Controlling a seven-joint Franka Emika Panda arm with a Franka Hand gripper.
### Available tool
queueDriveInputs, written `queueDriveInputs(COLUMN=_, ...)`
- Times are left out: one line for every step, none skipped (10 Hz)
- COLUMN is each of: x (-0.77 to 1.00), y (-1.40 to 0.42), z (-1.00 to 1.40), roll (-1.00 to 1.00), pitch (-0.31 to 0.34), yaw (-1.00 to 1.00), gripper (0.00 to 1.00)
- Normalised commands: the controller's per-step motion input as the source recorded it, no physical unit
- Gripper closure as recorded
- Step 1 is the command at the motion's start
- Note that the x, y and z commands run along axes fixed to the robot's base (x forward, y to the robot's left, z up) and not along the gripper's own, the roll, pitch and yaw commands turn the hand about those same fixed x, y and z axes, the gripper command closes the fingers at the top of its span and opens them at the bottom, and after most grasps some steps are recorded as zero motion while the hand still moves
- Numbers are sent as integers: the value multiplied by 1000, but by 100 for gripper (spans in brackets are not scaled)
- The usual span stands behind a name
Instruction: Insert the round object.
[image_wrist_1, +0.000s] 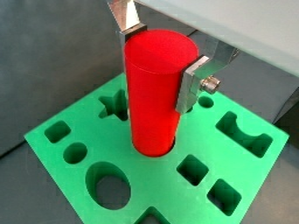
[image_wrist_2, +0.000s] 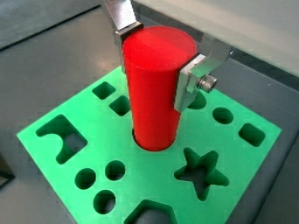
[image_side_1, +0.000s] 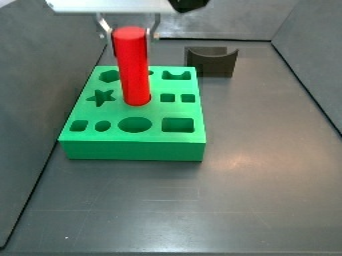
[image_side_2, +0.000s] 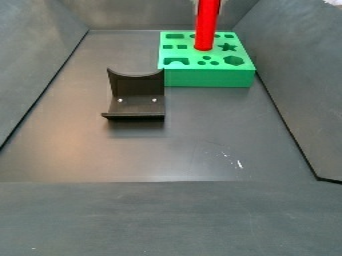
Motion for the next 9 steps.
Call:
queueDriveInputs(x=66, y=0, z=-297, roll=0, pitch=0, yaw=0, gripper=100)
queueDriveInputs(x=29, y=0, z=-280, roll=0, pitch=-6, yaw=0, gripper=100)
queueDriveInputs(x=0, y=0, z=-260, roll=0, pitch=-7, yaw=0, gripper=100)
queueDriveInputs(x=0, y=0, z=-223, roll=0, pitch=-6, yaw=0, gripper=100)
queueDriveInputs(x=0, y=0, z=-166, roll=0, pitch=-11, yaw=0, gripper=100)
queueDriveInputs(x=0, y=0, z=-166, roll=-1, pitch=0, yaw=0, gripper=100)
queueDriveInputs(x=3, y=6, z=0, roll=-30, pitch=0, yaw=0, gripper=100)
queueDriveInputs(x=0, y=0, z=0, roll=-14, pitch=0, yaw=0, gripper=100)
queueDriveInputs(x=0, y=0, z=0, roll=0, pitch=0, yaw=0, gripper=100)
